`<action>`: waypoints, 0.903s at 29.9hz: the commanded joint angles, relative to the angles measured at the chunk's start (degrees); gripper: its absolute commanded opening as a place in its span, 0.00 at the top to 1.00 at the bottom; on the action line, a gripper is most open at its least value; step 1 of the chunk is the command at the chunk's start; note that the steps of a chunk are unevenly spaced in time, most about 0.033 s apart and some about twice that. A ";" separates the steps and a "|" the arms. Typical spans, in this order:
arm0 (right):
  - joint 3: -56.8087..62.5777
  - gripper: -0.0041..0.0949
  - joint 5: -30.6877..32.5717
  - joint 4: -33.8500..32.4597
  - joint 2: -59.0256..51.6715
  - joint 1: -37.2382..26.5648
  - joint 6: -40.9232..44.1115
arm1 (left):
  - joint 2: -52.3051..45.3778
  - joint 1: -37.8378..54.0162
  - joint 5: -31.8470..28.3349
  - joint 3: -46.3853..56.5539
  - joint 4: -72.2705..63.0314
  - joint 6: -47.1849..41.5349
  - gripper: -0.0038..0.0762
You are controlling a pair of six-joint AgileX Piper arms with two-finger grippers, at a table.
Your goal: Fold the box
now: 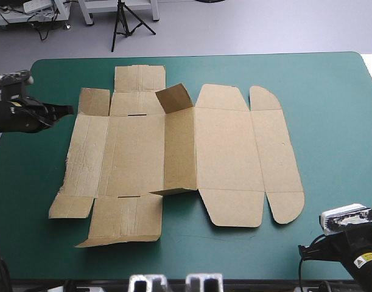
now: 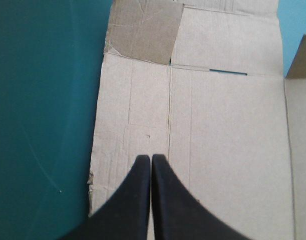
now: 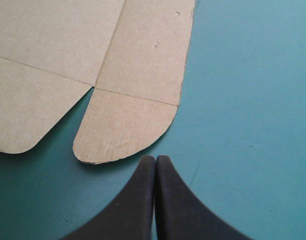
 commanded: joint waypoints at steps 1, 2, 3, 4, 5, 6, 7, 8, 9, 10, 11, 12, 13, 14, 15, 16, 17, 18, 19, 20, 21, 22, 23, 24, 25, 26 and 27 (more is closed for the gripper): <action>-1.28 0.98 -4.47 0.43 0.51 0.18 -0.55 | 1.40 8.64 4.04 -4.30 -14.61 4.44 0.95; -1.28 0.98 -4.74 0.43 0.51 0.18 -0.55 | 2.04 10.70 5.49 -4.43 -16.49 4.54 0.95; -1.28 0.98 -5.01 0.43 0.51 0.18 -0.55 | 2.55 12.34 6.32 -4.57 -18.39 5.08 0.95; -1.28 0.98 -5.13 0.43 0.51 0.18 -0.55 | 3.24 13.55 7.22 -4.57 -19.39 5.67 0.95; -1.28 0.98 -5.18 0.43 0.51 0.18 -0.55 | 3.36 14.24 7.61 -4.57 -19.55 5.58 0.95; -1.28 0.98 -5.18 0.43 0.51 0.18 -0.55 | 3.71 14.62 8.19 -4.57 -19.17 5.42 0.95; -1.28 0.98 -5.18 0.43 0.51 0.18 -0.55 | 3.96 15.05 8.76 -4.57 -18.73 5.42 0.95; -1.28 0.98 -5.18 0.43 0.51 0.18 -0.55 | 4.37 15.05 9.36 -4.57 -18.56 5.42 0.95; -1.28 0.98 -5.18 0.43 0.51 0.18 -0.55 | 4.54 15.05 10.09 -4.57 -18.39 5.42 0.95; -1.28 0.98 -5.18 0.43 0.51 0.18 -0.55 | 5.12 15.05 11.12 -4.57 -18.39 5.42 0.95; -1.28 0.98 -5.18 0.43 0.51 0.18 -0.55 | 5.75 15.05 12.15 -4.57 -18.39 5.53 0.95; -1.28 0.98 -5.18 0.43 0.51 0.18 -0.55 | 6.26 15.05 13.58 -4.57 -18.55 5.70 0.94; -1.28 0.98 -5.18 0.43 0.51 0.18 -0.55 | 7.00 15.05 15.13 -4.57 -18.78 5.70 0.92; -1.28 0.98 -5.18 0.43 0.51 0.18 -0.55 | 7.62 15.05 16.98 -4.57 -18.89 5.70 0.90; -1.28 0.98 -5.18 0.43 0.51 0.18 -0.55 | 8.09 15.05 16.87 -4.57 -18.74 5.70 0.86; -1.28 0.98 -5.18 0.43 0.51 0.18 -0.55 | 8.37 15.05 16.87 -4.57 -18.63 5.70 0.81; -1.28 0.98 -5.18 0.43 0.51 0.18 -0.55 | 8.41 15.05 16.87 -4.57 -18.75 5.70 0.76; -1.28 0.98 -5.04 0.43 0.51 0.18 -0.55 | 8.51 15.05 16.87 -4.57 -18.75 5.70 0.72; -1.28 0.98 -5.04 0.43 0.51 0.18 -0.55 | 8.51 15.05 16.87 -4.57 -18.27 5.70 0.64; -1.28 0.98 -5.04 0.43 0.51 0.18 -0.55 | 8.63 15.05 16.87 -4.57 -17.78 5.70 0.56; -1.28 0.98 -5.04 0.43 0.51 0.18 -0.55 | 8.73 15.05 16.87 -4.57 -16.78 5.57 0.50; -1.28 0.98 -5.04 0.66 0.51 0.18 -0.55 | 8.85 15.05 16.87 -4.57 -15.69 5.43 0.44; -1.28 0.98 -5.04 0.66 0.51 0.18 -0.44 | 8.85 15.05 16.87 -4.57 -13.39 5.30 0.39; -1.28 0.98 -5.04 0.66 0.51 0.18 -0.29 | 8.85 15.05 16.87 -4.57 -11.70 5.30 0.36; -1.28 0.98 -5.04 0.66 0.51 0.18 -0.29 | 8.85 15.05 16.87 -4.27 -9.82 5.21 0.35; -1.28 0.98 -5.04 0.66 0.51 0.18 -0.29 | 8.85 15.05 16.87 -3.61 -8.56 5.21 0.36; -1.28 0.98 -5.04 0.66 0.51 0.18 -0.29 | 8.85 15.05 16.87 -2.93 -7.94 5.21 0.36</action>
